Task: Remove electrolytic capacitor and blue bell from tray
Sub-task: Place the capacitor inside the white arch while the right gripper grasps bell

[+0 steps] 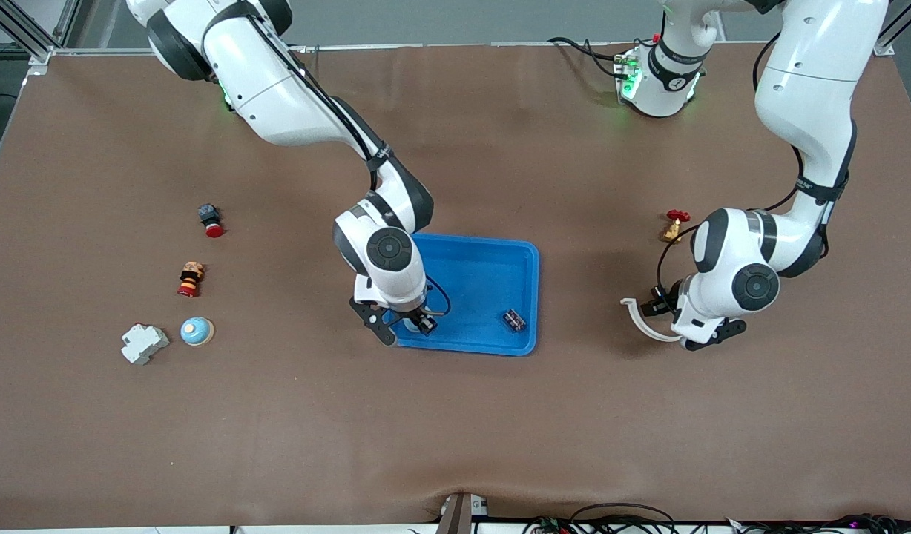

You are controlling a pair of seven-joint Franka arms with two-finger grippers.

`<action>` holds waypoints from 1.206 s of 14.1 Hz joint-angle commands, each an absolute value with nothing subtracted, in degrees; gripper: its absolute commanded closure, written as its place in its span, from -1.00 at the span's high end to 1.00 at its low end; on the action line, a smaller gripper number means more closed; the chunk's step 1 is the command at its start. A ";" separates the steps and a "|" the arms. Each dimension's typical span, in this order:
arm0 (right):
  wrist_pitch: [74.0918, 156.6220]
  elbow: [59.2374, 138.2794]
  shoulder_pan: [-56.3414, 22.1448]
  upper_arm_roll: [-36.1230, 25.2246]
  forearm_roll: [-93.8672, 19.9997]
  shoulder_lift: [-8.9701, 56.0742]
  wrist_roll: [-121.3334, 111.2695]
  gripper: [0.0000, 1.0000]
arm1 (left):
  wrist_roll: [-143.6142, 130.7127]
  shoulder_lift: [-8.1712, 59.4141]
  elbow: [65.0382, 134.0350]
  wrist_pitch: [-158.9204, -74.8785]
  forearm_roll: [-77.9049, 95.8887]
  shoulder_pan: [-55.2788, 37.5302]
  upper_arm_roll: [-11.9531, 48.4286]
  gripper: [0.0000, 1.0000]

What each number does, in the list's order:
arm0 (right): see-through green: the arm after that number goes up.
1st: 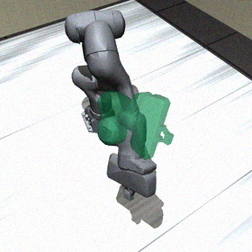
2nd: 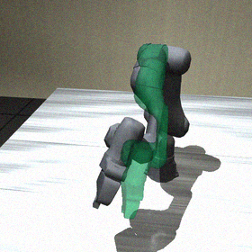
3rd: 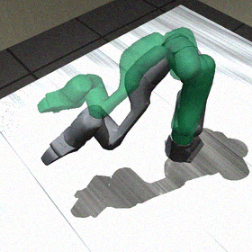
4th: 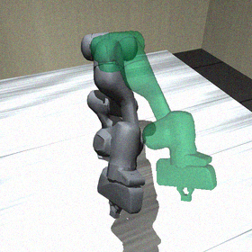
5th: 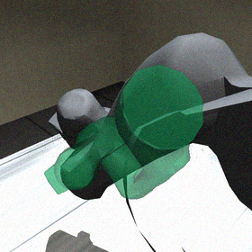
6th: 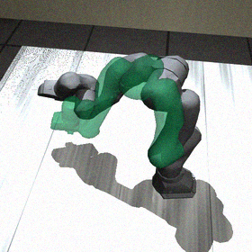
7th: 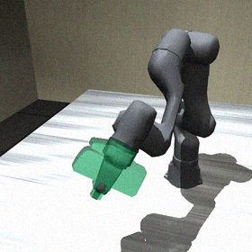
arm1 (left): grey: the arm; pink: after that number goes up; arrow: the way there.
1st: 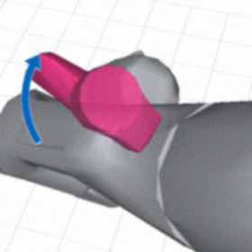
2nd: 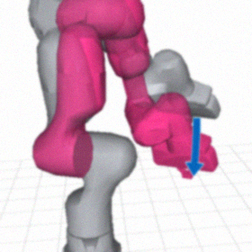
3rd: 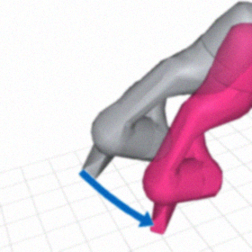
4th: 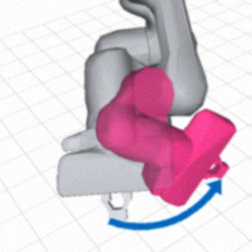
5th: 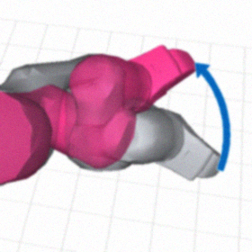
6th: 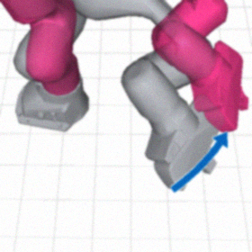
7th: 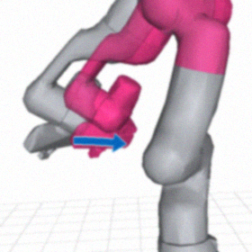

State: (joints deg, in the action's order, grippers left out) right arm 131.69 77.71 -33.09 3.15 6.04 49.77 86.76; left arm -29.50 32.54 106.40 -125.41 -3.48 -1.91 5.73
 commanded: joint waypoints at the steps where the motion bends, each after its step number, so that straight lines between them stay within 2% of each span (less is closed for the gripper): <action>1: 128.59 74.10 -32.96 4.12 5.81 49.40 87.89 -1.00 | -29.97 29.27 101.28 -114.13 -3.69 -1.76 5.71 1.00; 4: 122.28 71.28 -30.07 7.02 5.45 48.08 83.78 -1.00 | -30.06 29.88 91.96 -102.25 -0.18 -2.37 5.71 1.00; 7: 119.63 73.20 -25.15 9.23 5.01 43.78 74.83 -1.00 | -30.41 29.45 87.99 -96.78 2.45 -2.29 5.71 1.00; 14: 119.97 87.16 -16.71 9.14 5.01 34.73 59.79 -1.00 | -49.90 30.93 79.81 -96.59 7.91 -6.50 5.71 1.00; 17: 126.62 97.78 -12.67 9.14 5.10 29.99 53.11 -1.00 | -53.34 31.64 78.93 -98.25 7.91 -8.43 5.71 1.00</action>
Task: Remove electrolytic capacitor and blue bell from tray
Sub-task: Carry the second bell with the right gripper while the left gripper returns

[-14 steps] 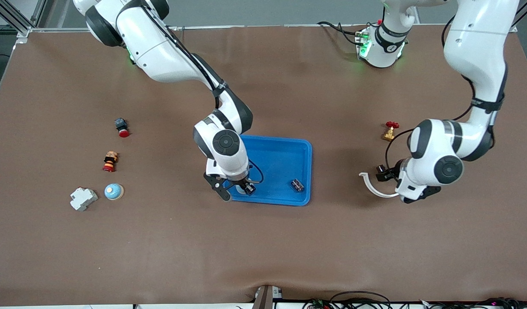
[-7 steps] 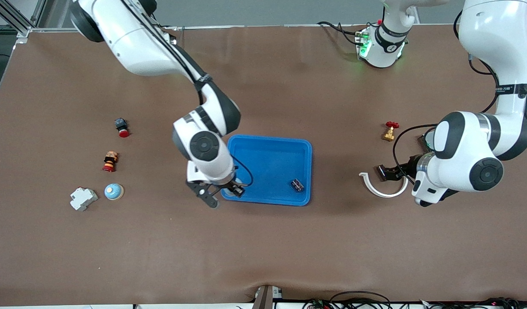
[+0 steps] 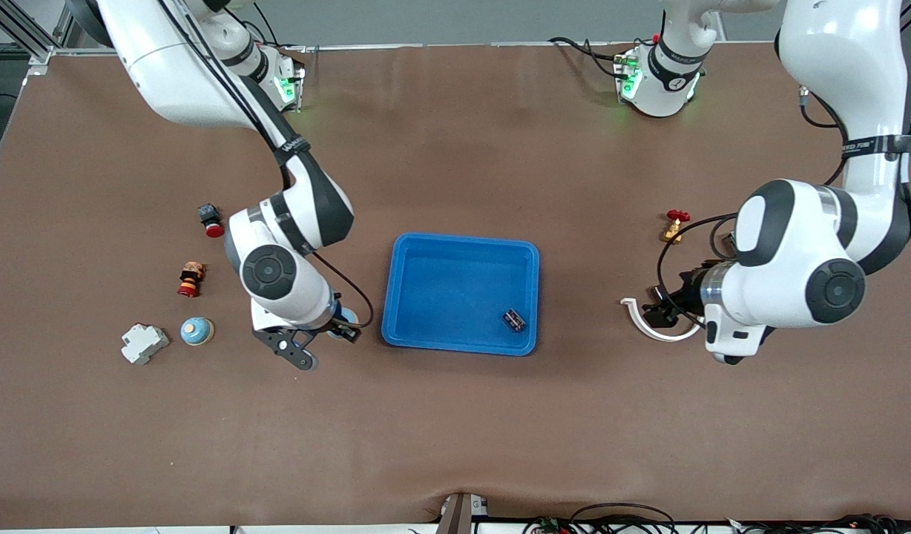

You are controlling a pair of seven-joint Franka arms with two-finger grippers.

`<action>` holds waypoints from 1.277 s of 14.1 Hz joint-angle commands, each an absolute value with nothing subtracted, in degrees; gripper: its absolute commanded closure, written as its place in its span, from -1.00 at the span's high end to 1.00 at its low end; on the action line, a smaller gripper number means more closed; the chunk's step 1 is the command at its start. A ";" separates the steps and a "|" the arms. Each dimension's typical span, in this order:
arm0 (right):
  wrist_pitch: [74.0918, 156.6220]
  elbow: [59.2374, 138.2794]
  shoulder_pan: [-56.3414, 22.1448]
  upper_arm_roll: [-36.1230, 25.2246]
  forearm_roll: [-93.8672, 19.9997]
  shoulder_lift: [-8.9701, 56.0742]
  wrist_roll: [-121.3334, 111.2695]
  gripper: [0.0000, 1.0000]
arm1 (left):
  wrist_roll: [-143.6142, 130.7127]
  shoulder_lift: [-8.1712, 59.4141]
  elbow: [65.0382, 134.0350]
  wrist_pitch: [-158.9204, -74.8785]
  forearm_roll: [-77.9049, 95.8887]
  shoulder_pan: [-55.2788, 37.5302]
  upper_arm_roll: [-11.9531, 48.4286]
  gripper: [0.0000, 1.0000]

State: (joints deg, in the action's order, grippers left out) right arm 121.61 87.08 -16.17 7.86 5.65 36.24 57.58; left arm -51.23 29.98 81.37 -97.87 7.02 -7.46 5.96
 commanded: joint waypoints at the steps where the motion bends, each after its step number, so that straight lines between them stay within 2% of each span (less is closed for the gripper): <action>1: 129.00 100.78 -11.35 9.14 5.10 28.75 51.17 -1.00 | -54.74 31.64 78.93 -99.48 7.91 -8.79 5.71 1.00; 8: 131.13 105.99 -5.55 9.05 5.19 26.54 40.44 -1.00 | -67.31 33.31 78.93 -112.92 7.82 -13.62 5.71 1.00; 18: 138.07 108.90 3.42 8.96 5.27 29.00 24.36 -1.00 | -78.56 38.67 78.93 -129.62 7.47 -19.42 5.19 1.00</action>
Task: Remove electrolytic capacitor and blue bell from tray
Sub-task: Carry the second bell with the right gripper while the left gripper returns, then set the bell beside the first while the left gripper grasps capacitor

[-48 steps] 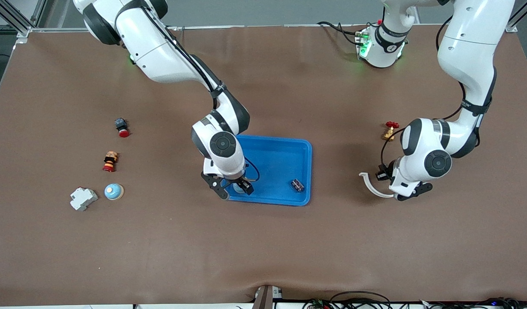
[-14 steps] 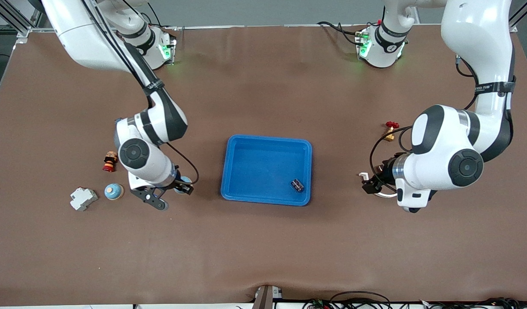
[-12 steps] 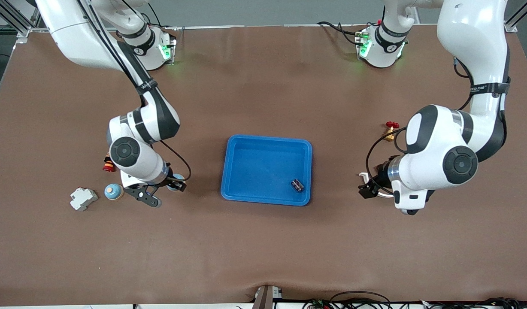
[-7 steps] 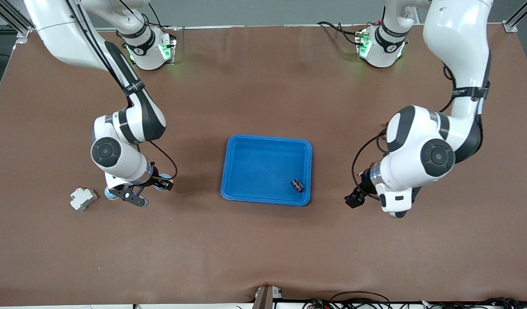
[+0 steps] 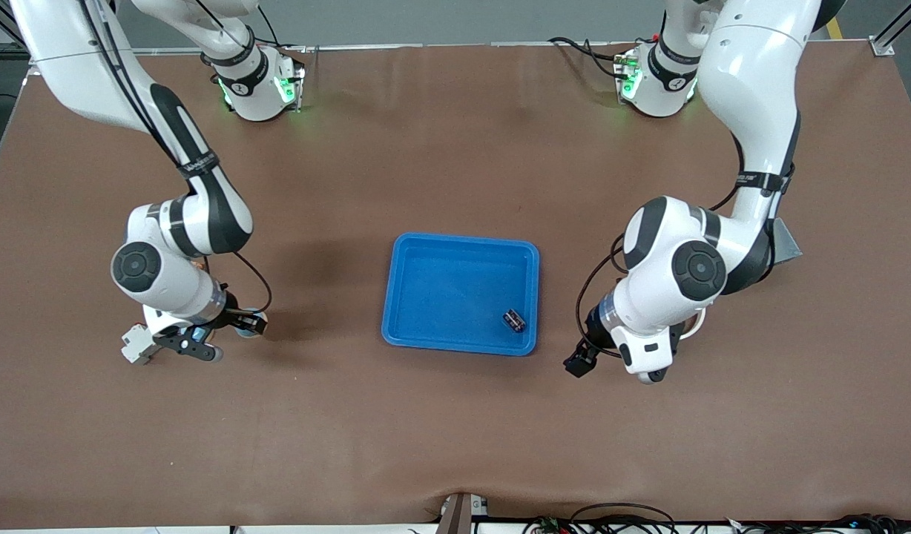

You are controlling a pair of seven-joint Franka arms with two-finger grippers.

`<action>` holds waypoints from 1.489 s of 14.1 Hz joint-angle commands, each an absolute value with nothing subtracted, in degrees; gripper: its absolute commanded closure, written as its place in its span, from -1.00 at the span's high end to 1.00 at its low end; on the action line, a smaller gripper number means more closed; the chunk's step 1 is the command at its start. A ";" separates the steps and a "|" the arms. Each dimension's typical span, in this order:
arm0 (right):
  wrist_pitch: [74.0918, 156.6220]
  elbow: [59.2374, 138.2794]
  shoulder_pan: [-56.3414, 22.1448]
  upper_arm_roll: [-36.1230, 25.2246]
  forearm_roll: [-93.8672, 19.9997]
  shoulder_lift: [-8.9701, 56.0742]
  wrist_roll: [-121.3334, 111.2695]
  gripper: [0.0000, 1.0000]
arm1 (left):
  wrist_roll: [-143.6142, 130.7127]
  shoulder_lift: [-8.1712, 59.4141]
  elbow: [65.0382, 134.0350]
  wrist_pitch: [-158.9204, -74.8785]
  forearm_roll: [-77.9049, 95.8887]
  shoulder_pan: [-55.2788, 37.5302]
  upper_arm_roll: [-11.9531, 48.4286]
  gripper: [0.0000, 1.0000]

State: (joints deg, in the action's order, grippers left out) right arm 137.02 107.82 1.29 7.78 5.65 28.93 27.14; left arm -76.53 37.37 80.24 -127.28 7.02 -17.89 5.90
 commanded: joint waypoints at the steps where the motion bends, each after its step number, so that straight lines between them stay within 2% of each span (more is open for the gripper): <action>1: 138.16 108.81 4.12 8.96 5.27 29.53 23.56 -1.00 | -79.53 39.02 78.93 -131.03 7.38 -19.86 5.10 1.00; 7: 142.90 108.46 4.66 8.79 5.62 33.22 23.47 -1.00 | -84.46 40.95 78.93 -135.52 7.21 -21.88 5.01 1.00; 13: 143.88 107.84 4.13 8.70 5.71 34.89 24.34 -1.00 | -86.65 43.06 79.01 -140.52 7.03 -23.81 4.49 1.00; 21: 144.23 106.09 2.46 8.70 5.36 36.47 26.54 -1.00 | -87.80 45.08 80.24 -140.10 4.83 -28.30 3.69 1.00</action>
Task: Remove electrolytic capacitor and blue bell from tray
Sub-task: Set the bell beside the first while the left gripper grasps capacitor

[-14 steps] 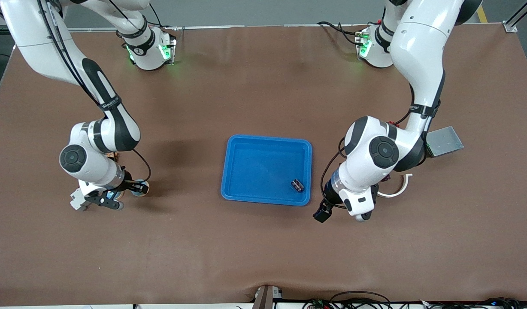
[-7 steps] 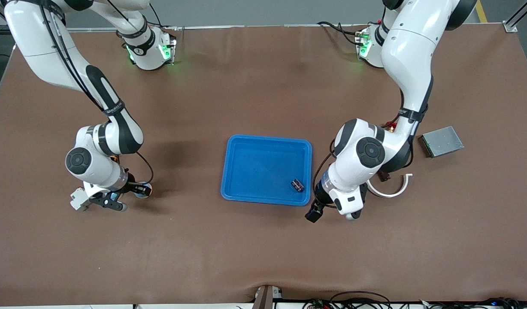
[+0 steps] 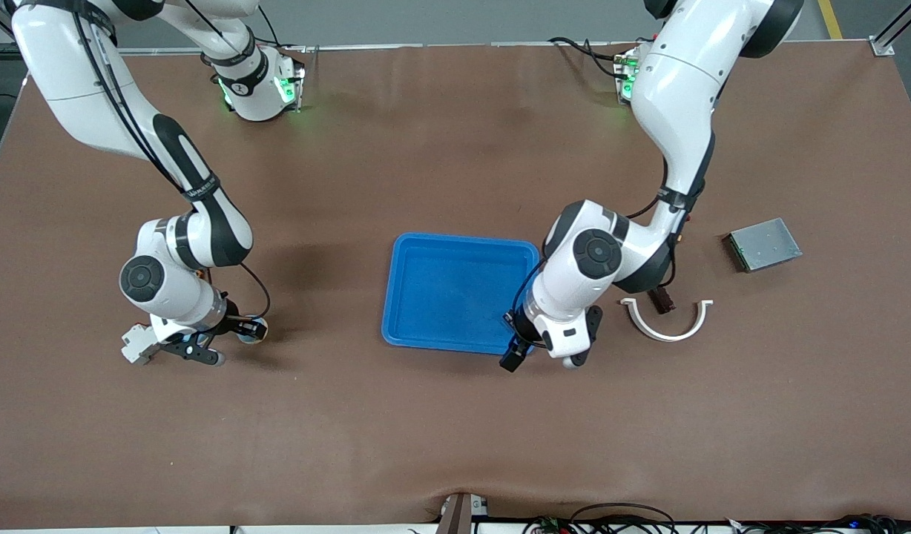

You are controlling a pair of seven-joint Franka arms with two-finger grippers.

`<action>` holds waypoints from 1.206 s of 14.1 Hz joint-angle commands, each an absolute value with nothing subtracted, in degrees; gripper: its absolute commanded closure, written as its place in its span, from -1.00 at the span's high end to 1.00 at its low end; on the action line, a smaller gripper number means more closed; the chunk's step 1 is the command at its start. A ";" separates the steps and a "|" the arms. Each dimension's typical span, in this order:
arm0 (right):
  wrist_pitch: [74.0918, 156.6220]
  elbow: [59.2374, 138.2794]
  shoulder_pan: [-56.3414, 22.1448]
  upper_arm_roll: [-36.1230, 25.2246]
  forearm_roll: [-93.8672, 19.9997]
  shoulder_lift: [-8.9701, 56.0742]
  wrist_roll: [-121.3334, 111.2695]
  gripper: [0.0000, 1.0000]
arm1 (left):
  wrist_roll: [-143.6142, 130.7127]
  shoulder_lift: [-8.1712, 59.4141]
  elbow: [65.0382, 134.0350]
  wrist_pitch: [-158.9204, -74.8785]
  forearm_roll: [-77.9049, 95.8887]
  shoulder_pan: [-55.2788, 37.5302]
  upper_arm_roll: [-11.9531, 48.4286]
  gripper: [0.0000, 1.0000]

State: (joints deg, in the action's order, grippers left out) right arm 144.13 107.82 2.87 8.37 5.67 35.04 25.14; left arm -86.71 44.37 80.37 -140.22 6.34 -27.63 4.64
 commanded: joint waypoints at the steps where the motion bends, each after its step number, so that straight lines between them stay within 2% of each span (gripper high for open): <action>1: 144.23 106.00 2.46 8.70 5.36 36.47 26.54 -1.00 | -87.80 45.09 80.42 -139.40 4.75 -28.30 3.69 1.00; 4: 144.23 105.91 2.46 8.70 5.36 36.47 26.54 -1.00 | -87.80 45.18 80.59 -135.89 4.66 -28.13 3.69 1.00; 15: 144.14 104.77 2.55 8.70 5.36 37.44 26.54 -0.96 | -90.70 48.34 80.68 -135.70 2.20 -30.06 3.69 1.00; 16: 144.23 104.77 2.55 8.70 5.36 37.44 26.63 0.58 | -90.88 48.43 80.77 -135.70 2.20 -30.32 3.69 1.00; 17: 144.23 104.77 2.55 8.70 5.36 37.44 26.72 1.00 | -90.88 48.43 80.77 -135.62 2.11 -30.41 3.69 1.00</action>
